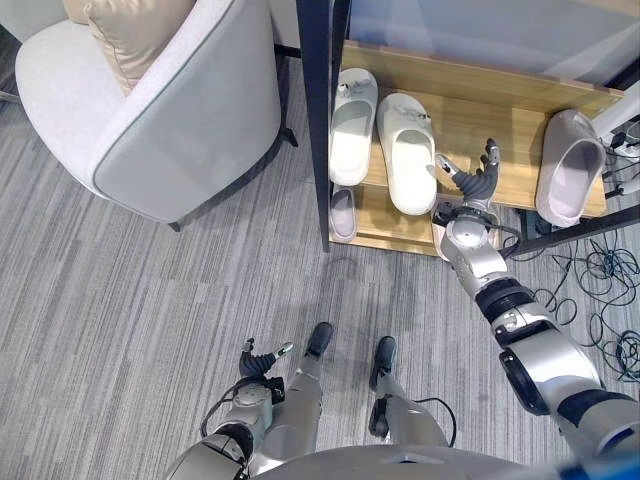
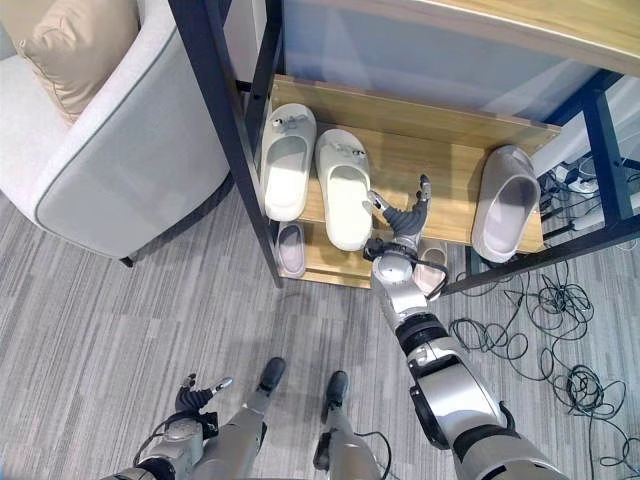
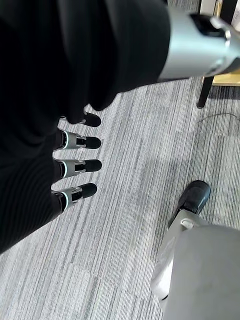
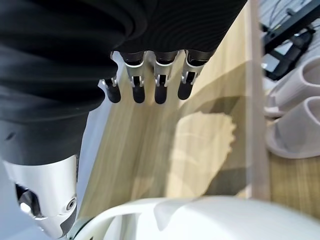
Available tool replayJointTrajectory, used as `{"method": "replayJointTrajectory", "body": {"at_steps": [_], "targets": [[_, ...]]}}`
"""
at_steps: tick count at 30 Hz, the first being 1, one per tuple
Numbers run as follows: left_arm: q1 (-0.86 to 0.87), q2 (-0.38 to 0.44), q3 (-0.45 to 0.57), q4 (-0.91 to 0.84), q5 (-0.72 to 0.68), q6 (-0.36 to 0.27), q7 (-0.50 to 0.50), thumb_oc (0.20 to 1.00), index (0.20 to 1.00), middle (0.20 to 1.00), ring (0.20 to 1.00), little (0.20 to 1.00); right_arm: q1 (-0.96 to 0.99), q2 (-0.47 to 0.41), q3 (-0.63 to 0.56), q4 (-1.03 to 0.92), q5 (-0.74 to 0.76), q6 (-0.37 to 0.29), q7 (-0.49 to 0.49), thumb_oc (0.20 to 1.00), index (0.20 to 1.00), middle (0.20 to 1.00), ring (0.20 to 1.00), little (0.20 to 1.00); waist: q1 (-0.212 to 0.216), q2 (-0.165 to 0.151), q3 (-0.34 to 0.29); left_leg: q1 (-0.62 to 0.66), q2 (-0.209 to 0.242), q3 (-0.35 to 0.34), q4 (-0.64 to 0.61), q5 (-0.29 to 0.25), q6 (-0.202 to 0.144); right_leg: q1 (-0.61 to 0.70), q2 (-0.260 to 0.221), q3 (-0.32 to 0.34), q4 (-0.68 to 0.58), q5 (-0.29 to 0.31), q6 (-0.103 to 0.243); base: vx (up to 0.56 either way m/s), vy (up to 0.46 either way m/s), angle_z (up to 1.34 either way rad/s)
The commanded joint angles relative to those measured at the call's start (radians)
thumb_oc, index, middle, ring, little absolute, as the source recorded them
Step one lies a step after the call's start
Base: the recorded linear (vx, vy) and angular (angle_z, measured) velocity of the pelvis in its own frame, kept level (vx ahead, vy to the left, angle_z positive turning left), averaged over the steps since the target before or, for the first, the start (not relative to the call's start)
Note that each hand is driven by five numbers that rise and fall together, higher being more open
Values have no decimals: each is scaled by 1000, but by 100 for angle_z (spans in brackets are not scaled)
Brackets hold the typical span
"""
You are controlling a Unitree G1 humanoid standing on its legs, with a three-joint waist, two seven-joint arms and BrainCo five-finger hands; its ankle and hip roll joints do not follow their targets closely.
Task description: Arrange the slippers neatly on the shoe rack.
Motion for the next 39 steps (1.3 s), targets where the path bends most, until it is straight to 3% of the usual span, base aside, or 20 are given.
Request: {"method": "replayJointTrajectory", "body": {"at_steps": [1, 10, 20, 27, 39], "targets": [[-23, -9, 32, 69, 75, -14, 8, 1000, 1000, 1000, 1000, 1000, -63, -47, -56, 5, 34, -121, 32, 1000, 1000, 1000, 1000, 1000, 3, -3, 12, 80, 25, -44, -87, -76, 4, 106, -27, -29, 6, -97, 67, 0, 0, 0], [14, 14, 55, 69, 142, -26, -33, 1000, 1000, 1000, 1000, 1000, 28, -57, -59, 16, 156, -166, 274, 1000, 1000, 1000, 1000, 1000, 18, 7, 5, 87, 26, -44, -87, -77, 4, 111, -27, -30, 6, -101, 68, 0, 0, 0], [28, 13, 95, 69, 167, -18, -61, 1000, 1000, 1000, 1000, 1000, 230, 1, -21, -166, 109, -160, 375, 1000, 1000, 1000, 1000, 1000, 3, 15, -11, 105, 30, -46, -87, -80, 3, 133, -27, -39, 6, -106, 66, 0, 0, 0], [32, 13, 124, 73, 159, 1, -66, 1000, 1000, 1000, 1000, 1000, 333, 11, 36, -324, 59, -104, 410, 1000, 1000, 1000, 1000, 1000, -6, 6, -22, 112, 35, -44, -87, -82, 4, 144, -29, -44, 6, -107, 66, 0, 0, 0], [41, 15, 112, 83, 176, 4, -72, 1000, 1000, 1000, 1000, 1000, 275, 42, 64, -236, 105, -100, 459, 1000, 1000, 1000, 1000, 1000, 9, 11, -32, 119, 27, -45, -87, -83, 5, 149, -36, -52, 6, -110, 65, -1, 2, 0]]}}
